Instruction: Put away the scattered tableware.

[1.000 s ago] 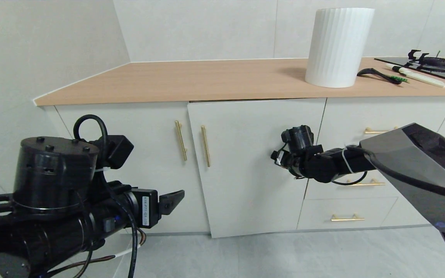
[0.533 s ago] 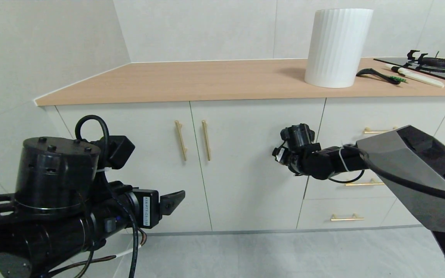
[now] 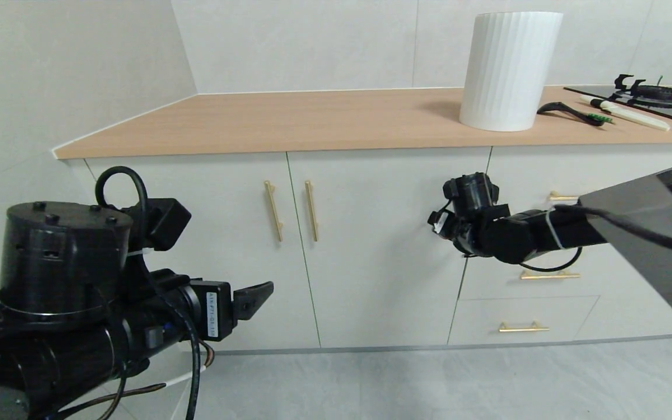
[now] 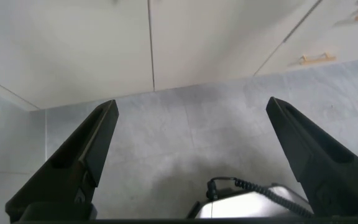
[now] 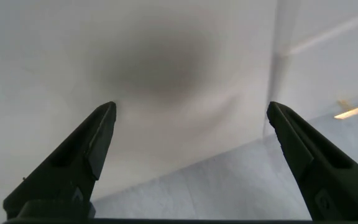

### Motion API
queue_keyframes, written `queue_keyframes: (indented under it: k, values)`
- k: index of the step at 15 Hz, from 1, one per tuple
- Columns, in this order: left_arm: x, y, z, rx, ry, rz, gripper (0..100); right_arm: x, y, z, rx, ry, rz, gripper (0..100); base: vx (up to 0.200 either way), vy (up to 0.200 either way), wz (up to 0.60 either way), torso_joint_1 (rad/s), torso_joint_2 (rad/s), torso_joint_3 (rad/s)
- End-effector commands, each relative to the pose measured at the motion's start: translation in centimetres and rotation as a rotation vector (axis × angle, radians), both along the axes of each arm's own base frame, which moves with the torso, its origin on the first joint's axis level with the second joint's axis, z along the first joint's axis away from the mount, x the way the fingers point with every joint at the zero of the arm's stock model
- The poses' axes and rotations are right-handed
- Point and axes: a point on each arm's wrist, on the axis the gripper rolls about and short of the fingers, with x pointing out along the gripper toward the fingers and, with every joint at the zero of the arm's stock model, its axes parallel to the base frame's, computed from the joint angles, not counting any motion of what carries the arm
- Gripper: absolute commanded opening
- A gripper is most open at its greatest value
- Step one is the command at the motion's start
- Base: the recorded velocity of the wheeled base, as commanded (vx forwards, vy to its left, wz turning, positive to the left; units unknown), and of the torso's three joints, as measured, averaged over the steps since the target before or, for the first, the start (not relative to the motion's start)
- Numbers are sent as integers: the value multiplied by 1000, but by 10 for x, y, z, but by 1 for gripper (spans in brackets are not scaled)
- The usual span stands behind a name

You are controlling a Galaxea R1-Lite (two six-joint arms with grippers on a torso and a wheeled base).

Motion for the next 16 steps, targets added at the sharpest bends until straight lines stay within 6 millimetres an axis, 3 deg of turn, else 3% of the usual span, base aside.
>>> queue_keyframes:
  k: [1,2,5,6,7,10,12,16]
  values:
    - [-16,12,13,-37,-58,10,100,-79,-34,83,24,-90,9,100,0,0,0,0,0,0]
    - [-32,24,13,-51,-79,10,100,-123,-54,104,-13,-118,18,100,0,0,0,0,0,0]
    - [-76,54,10,-103,-157,19,100,-208,-96,117,-91,-162,-11,100,0,0,0,0,0,0]
    - [-101,75,5,-134,-217,61,100,-254,-124,114,-109,-196,-34,100,0,0,0,0,0,0]
    - [-118,88,-2,-146,-246,99,100,-288,-147,106,-125,-222,-77,100,0,0,0,0,0,0]
    - [-173,119,-29,-153,-271,143,100,-375,-182,71,-208,-343,-83,100,0,0,0,0,0,0]
    - [-194,129,-48,-132,-258,206,100,-410,-192,52,-293,-389,-103,100,0,0,0,0,0,0]
    - [-209,130,-75,-79,-318,320,100,-446,-199,36,-343,-433,-194,100,0,0,0,0,0,0]
